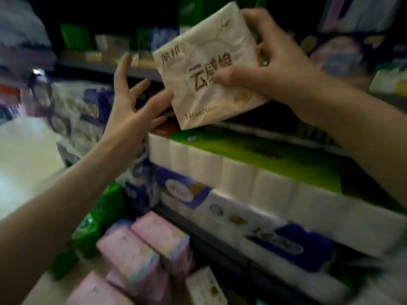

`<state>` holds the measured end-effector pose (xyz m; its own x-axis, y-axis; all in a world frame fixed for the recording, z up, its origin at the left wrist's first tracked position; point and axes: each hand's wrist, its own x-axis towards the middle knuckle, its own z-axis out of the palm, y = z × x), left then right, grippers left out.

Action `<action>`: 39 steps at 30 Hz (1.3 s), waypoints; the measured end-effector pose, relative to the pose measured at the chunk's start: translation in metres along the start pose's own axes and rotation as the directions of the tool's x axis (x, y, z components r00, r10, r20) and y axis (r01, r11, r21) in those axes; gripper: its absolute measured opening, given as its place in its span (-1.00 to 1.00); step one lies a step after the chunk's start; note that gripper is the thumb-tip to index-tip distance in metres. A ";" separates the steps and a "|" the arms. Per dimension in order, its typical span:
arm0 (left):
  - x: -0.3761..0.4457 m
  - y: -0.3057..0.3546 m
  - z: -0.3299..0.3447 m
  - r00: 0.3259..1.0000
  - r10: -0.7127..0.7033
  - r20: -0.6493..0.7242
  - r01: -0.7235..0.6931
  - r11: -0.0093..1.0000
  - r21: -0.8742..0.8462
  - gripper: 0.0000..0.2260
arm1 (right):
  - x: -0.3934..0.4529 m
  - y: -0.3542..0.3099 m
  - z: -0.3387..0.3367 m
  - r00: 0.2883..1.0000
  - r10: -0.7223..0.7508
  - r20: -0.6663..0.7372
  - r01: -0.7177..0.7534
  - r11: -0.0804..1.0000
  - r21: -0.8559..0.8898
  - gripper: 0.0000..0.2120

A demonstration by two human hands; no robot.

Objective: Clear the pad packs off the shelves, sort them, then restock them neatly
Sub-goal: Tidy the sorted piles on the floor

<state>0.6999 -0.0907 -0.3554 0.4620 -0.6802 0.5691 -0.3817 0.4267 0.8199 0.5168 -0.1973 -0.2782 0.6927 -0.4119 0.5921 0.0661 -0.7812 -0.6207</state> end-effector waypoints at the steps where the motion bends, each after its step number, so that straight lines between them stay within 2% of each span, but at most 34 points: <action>1: -0.013 -0.009 -0.005 0.996 -0.089 0.027 0.090 0.993 -0.077 0.04 | -0.018 0.006 0.016 1.000 0.006 0.008 -0.006 0.998 0.055 -0.40; 3: -0.039 -0.026 -0.013 0.955 -0.221 0.196 0.245 0.964 -0.106 -0.01 | -0.054 0.021 0.050 0.996 0.074 0.056 -0.082 0.986 0.148 -0.41; 5: -0.068 -0.044 -0.021 0.870 -0.333 0.363 0.377 0.925 -0.056 -0.18 | -0.090 0.039 0.078 0.962 0.222 0.158 -0.254 0.942 0.222 -0.43; 7: -0.097 -0.068 -0.028 0.750 -0.432 0.502 0.495 0.869 0.008 -0.26 | -0.122 0.063 0.098 0.860 0.401 0.315 -0.479 0.847 0.230 -0.45; 9: -0.125 -0.100 -0.027 0.609 -0.552 0.570 0.566 0.805 0.175 -0.28 | -0.154 0.091 0.119 0.748 0.512 0.421 -0.591 0.803 0.074 -0.49; 12: -0.164 -0.157 -0.017 0.468 -0.737 0.488 0.513 0.676 0.529 -0.42 | -0.209 0.136 0.160 0.616 0.685 0.389 -0.630 0.725 -0.280 -0.51; 14: -0.187 -0.193 -0.013 0.442 -0.787 0.431 0.373 0.598 0.709 -0.46 | -0.244 0.157 0.187 0.540 0.770 0.341 -0.686 0.637 -0.351 -0.54; 15: -0.199 -0.207 -0.011 0.434 -0.801 0.412 0.318 0.564 0.762 -0.46 | -0.259 0.166 0.200 0.526 0.787 0.324 -0.700 0.616 -0.360 -0.56; 17: -0.221 -0.225 -0.010 0.401 -0.827 0.394 0.296 0.525 0.798 -0.45 | -0.282 0.179 0.224 0.531 0.787 0.314 -0.703 0.616 -0.355 -0.56; 19: -0.242 -0.235 -0.011 0.360 -0.841 0.403 0.344 0.522 0.781 -0.43 | -0.297 0.191 0.248 0.572 0.762 0.303 -0.679 0.647 -0.347 -0.53; 21: -0.257 -0.241 -0.014 0.365 -0.847 0.386 0.383 0.514 0.768 -0.37 | -0.304 0.197 0.268 0.601 0.744 0.291 -0.650 0.667 -0.364 -0.52; 23: -0.267 -0.246 -0.018 0.376 -0.863 0.336 0.490 0.494 0.719 -0.44 | -0.311 0.201 0.283 0.683 0.682 0.261 -0.503 0.698 -0.510 -0.45; 24: -0.270 -0.247 -0.018 0.359 -0.880 0.310 0.558 0.469 0.684 -0.52 | -0.313 0.204 0.288 0.744 0.619 0.253 -0.368 0.694 -0.619 -0.39; 25: -0.273 -0.247 -0.016 0.332 -0.895 0.298 0.595 0.443 0.671 -0.57 | -0.315 0.206 0.290 0.769 0.583 0.262 -0.267 0.666 -0.696 -0.35; 28: -0.283 -0.250 -0.004 0.284 -0.906 0.312 0.519 0.419 0.745 -0.46 | -0.320 0.221 0.284 0.786 0.581 0.210 -0.177 0.539 -0.824 -0.32; 31: -0.287 -0.256 0.007 0.300 -0.905 0.300 0.426 0.409 0.807 -0.40 | -0.330 0.234 0.273 0.685 0.669 0.288 -0.127 0.499 -0.857 -0.22; 33: -0.282 -0.255 0.010 0.363 -0.884 0.295 0.401 0.434 0.807 -0.49 | -0.329 0.229 0.268 0.603 0.721 0.340 -0.091 0.486 -0.869 -0.20; 34: -0.277 -0.253 0.010 0.416 -0.859 0.299 0.378 0.462 0.802 -0.56 | -0.326 0.229 0.266 0.589 0.735 0.336 -0.116 0.489 -0.865 -0.25; 36: -0.265 -0.245 0.012 0.544 -0.788 0.290 0.339 0.523 0.782 -0.66 | -0.311 0.221 0.254 0.614 0.728 0.306 -0.237 0.539 -0.808 -0.35; 38: -0.248 -0.234 0.017 0.678 -0.692 0.250 0.329 0.589 0.738 -0.73 | -0.286 0.213 0.228 0.722 0.665 0.189 -0.402 0.626 -0.668 -0.52; 39: -0.237 -0.226 0.022 0.739 -0.633 0.231 0.319 0.631 0.708 -0.75 | -0.273 0.207 0.212 0.782 0.610 0.126 -0.440 0.684 -0.581 -0.61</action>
<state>0.6597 -0.0392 -0.6767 0.3980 -0.9104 -0.1130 -0.6597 -0.3696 0.6543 0.4936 -0.1471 -0.6768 0.6727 -0.7397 0.0198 -0.6772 -0.6261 -0.3866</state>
